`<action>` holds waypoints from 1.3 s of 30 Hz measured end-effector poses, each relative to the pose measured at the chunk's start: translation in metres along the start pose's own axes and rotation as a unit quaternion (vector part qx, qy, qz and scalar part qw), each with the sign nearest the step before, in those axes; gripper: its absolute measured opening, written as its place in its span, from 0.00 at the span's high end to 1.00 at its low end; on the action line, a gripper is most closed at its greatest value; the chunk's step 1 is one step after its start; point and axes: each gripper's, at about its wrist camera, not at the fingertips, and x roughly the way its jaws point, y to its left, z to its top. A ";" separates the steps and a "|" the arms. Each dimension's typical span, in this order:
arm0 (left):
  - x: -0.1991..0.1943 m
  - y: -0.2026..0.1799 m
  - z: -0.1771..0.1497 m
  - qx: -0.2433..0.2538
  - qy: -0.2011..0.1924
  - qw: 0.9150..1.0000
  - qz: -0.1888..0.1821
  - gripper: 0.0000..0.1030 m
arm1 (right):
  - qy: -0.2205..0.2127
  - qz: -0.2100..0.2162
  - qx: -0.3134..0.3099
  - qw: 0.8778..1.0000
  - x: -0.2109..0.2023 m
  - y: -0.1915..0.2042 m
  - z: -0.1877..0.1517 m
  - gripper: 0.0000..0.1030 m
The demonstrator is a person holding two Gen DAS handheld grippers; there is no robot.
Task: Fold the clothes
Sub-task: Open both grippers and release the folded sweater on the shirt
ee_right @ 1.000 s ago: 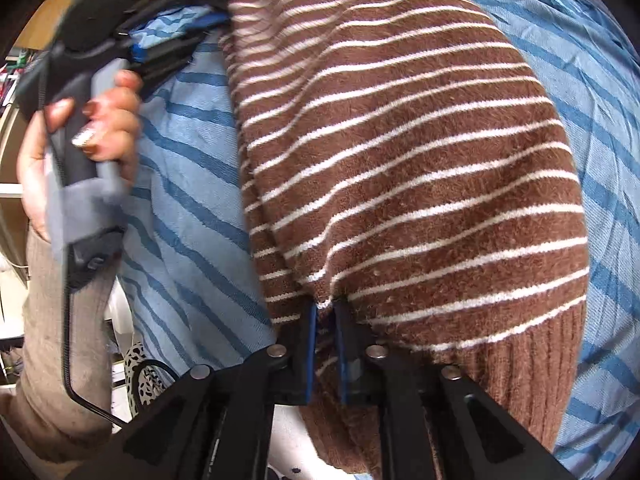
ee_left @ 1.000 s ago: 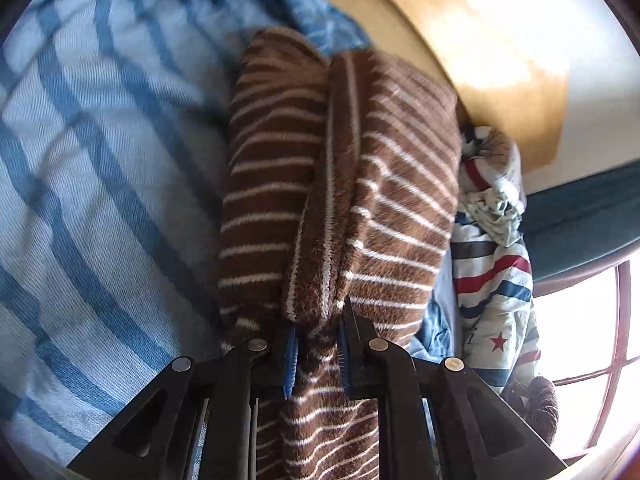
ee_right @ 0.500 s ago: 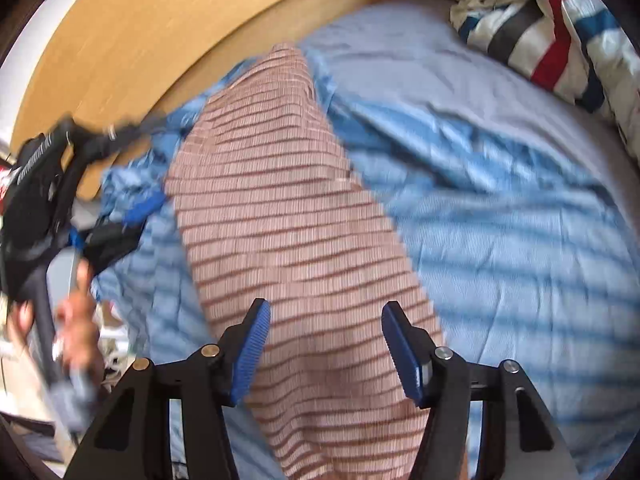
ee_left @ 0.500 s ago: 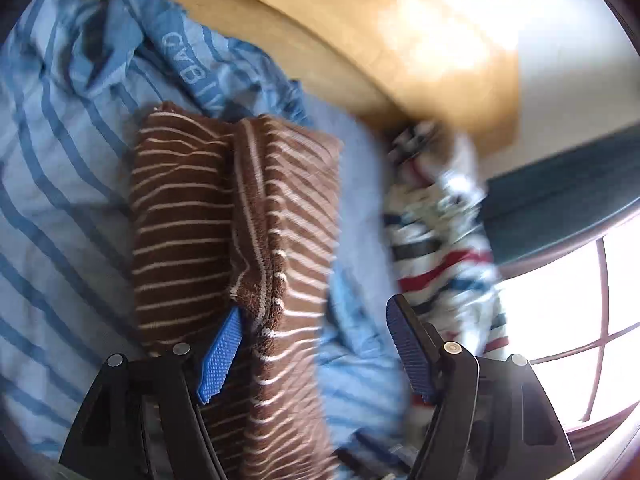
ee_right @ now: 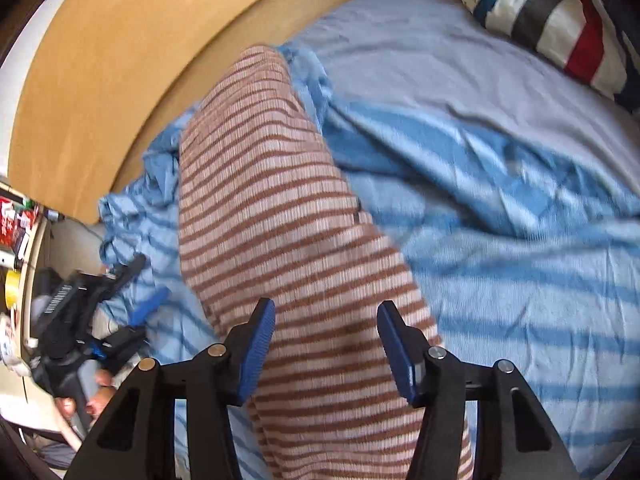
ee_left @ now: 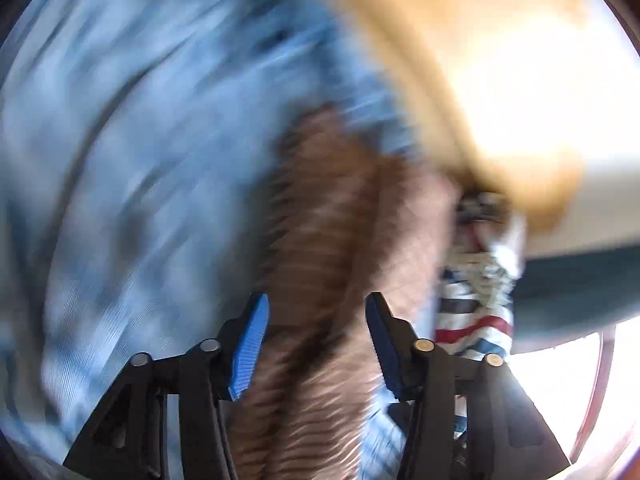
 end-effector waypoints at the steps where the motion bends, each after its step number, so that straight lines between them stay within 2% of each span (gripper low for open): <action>1: 0.002 -0.023 0.012 0.047 -0.008 0.999 -0.005 0.81 | -0.013 -0.006 -0.006 1.000 0.002 0.003 0.010 0.44; 2: 0.017 -0.046 0.021 0.088 -0.008 0.996 -0.003 0.88 | -0.025 -0.013 -0.011 1.000 0.004 0.005 0.020 0.47; 3: 0.036 -0.069 0.030 0.127 -0.006 0.992 0.001 0.89 | -0.038 -0.019 -0.017 0.999 0.007 0.008 0.030 0.52; 4: 0.055 -0.092 0.039 0.166 -0.005 0.986 0.005 0.89 | -0.050 -0.026 -0.023 0.998 0.009 0.011 0.039 0.52; 6: 0.090 -0.105 0.054 0.194 0.009 0.980 0.030 0.89 | -0.053 -0.022 -0.039 0.998 0.018 0.020 0.049 0.54; 7: 0.104 -0.106 0.059 0.198 0.021 0.979 0.037 0.89 | -0.054 -0.020 -0.047 0.997 0.023 0.025 0.054 0.55; 8: 0.115 -0.099 0.062 0.200 0.028 0.977 0.064 0.93 | -0.055 -0.018 -0.055 0.997 0.027 0.030 0.059 0.56; 9: 0.126 -0.084 0.067 0.199 0.025 0.974 0.109 0.99 | -0.055 -0.016 -0.063 0.996 0.032 0.035 0.063 0.56; 11: 0.123 -0.048 0.071 0.156 0.008 0.979 0.132 0.99 | -0.051 -0.022 -0.074 0.996 0.046 0.043 0.070 0.60; 13: 0.118 -0.010 0.073 0.108 -0.011 0.984 0.144 0.97 | -0.036 -0.031 -0.062 0.997 0.071 0.038 0.078 0.56; 14: 0.115 -0.002 0.074 0.094 -0.013 0.986 0.136 0.97 | -0.027 -0.031 -0.053 0.998 0.085 0.033 0.082 0.53; 17: 0.101 -0.014 0.074 0.104 -0.029 0.984 0.141 0.97 | -0.018 -0.001 -0.006 1.000 0.107 0.011 0.095 0.43; 18: 0.093 -0.016 0.074 0.100 -0.032 0.985 0.136 0.97 | -0.016 0.015 0.009 1.000 0.106 0.005 0.096 0.44; 21: 0.066 -0.025 0.070 0.060 -0.038 0.995 0.074 0.97 | -0.018 0.036 0.020 0.999 0.085 0.000 0.092 0.49; 22: 0.057 -0.028 0.069 0.046 -0.040 0.997 0.052 0.94 | -0.026 0.039 0.016 0.999 0.072 0.001 0.088 0.49; 23: 0.053 -0.032 0.067 0.052 -0.031 0.997 0.042 0.91 | -0.034 0.038 0.010 0.999 0.059 0.001 0.082 0.49; 25: 0.065 -0.055 0.056 0.107 0.027 0.994 0.025 0.91 | -0.042 0.042 -0.001 0.998 0.030 -0.004 0.062 0.49; 27: 0.081 -0.064 0.037 0.152 0.064 0.984 0.066 0.91 | -0.028 0.041 0.008 0.999 0.013 -0.015 0.039 0.49; 28: 0.092 -0.062 0.030 0.162 0.077 0.979 0.101 0.91 | -0.016 0.037 0.013 0.999 0.005 -0.022 0.024 0.49; 30: 0.119 -0.036 0.019 0.129 0.097 0.975 0.151 0.92 | 0.009 0.016 0.034 0.999 -0.009 -0.038 -0.009 0.49; 32: 0.118 -0.024 0.017 0.088 0.087 0.982 0.144 0.96 | 0.033 0.001 0.059 0.998 -0.018 -0.053 -0.043 0.49; 33: 0.109 -0.029 0.016 0.076 0.096 0.982 0.145 0.96 | 0.043 -0.004 0.072 0.996 -0.023 -0.059 -0.058 0.49; 35: 0.093 -0.048 0.009 0.091 0.124 0.977 0.147 0.96 | 0.054 -0.001 0.095 0.994 -0.034 -0.068 -0.085 0.49; 37: 0.078 -0.067 -0.011 0.136 0.169 0.968 0.125 0.96 | 0.053 0.011 0.106 0.993 -0.046 -0.070 -0.104 0.49; 38: 0.075 -0.072 -0.027 0.157 0.205 0.959 0.114 0.96 | 0.052 0.014 0.106 0.993 -0.052 -0.070 -0.113 0.49; 39: 0.075 -0.074 -0.049 0.173 0.254 0.946 0.103 0.96 | 0.055 0.011 0.099 0.994 -0.056 -0.067 -0.121 0.49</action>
